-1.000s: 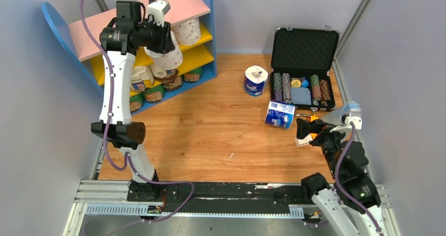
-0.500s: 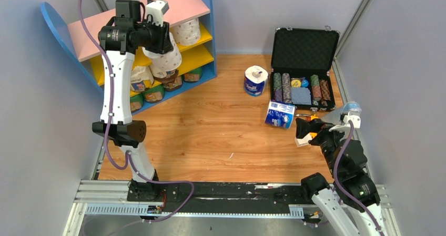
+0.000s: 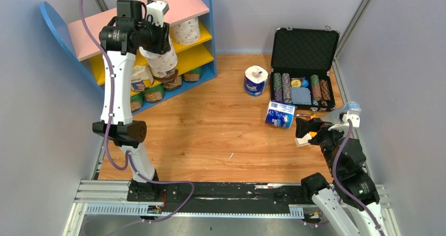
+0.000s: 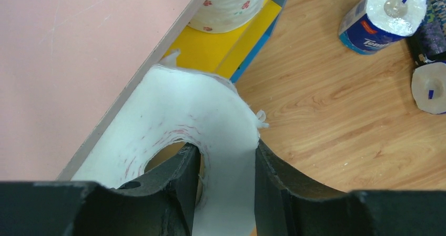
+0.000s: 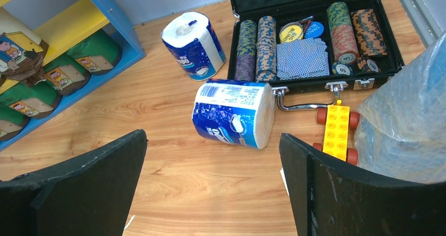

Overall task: Place and organize the paper towels onto the shelf
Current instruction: Place the paper towel on the shelf.

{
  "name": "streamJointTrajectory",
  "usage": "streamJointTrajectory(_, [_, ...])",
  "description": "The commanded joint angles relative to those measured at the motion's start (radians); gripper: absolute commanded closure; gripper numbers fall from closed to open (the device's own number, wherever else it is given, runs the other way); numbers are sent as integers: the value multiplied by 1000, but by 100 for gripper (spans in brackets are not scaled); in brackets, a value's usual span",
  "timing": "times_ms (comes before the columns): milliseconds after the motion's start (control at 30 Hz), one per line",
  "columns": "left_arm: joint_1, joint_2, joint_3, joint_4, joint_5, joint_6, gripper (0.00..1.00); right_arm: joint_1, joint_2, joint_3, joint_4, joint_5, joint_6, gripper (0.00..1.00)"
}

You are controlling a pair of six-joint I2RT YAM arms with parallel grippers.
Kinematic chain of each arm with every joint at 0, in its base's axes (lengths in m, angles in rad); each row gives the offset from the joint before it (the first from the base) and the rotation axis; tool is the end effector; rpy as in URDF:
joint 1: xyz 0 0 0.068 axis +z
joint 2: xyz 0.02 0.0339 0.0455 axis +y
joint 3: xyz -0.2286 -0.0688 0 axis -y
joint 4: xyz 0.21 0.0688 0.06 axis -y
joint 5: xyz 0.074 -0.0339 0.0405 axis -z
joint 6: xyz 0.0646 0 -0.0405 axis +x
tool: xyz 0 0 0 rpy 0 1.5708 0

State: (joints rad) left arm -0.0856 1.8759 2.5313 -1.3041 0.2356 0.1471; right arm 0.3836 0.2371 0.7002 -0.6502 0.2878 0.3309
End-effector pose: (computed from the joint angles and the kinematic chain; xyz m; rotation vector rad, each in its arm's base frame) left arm 0.3251 -0.0430 0.4244 0.3846 2.1742 -0.2271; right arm 0.0926 0.0176 0.2894 0.1634 1.7501 0.2687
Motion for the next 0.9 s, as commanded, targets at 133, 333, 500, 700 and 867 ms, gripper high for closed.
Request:
streamJointTrajectory(133, [46,-112,-144,416,-232,109,47,0,22,-2,25,20,5,0])
streamJointTrajectory(333, [46,-182,-239,522,-288,108,46,-1,19,-2,23,24,7,0])
streamJointTrajectory(500, [47,-169,-213,457,-202,117,50,-1,20,-2,23,22,8,0])
streamJointTrajectory(700, [52,-24,-47,251,-77,118,58,-2,16,-2,22,21,8,0])
streamJointTrajectory(867, [61,40,-14,192,-65,98,60,-1,18,-2,19,24,11,0])
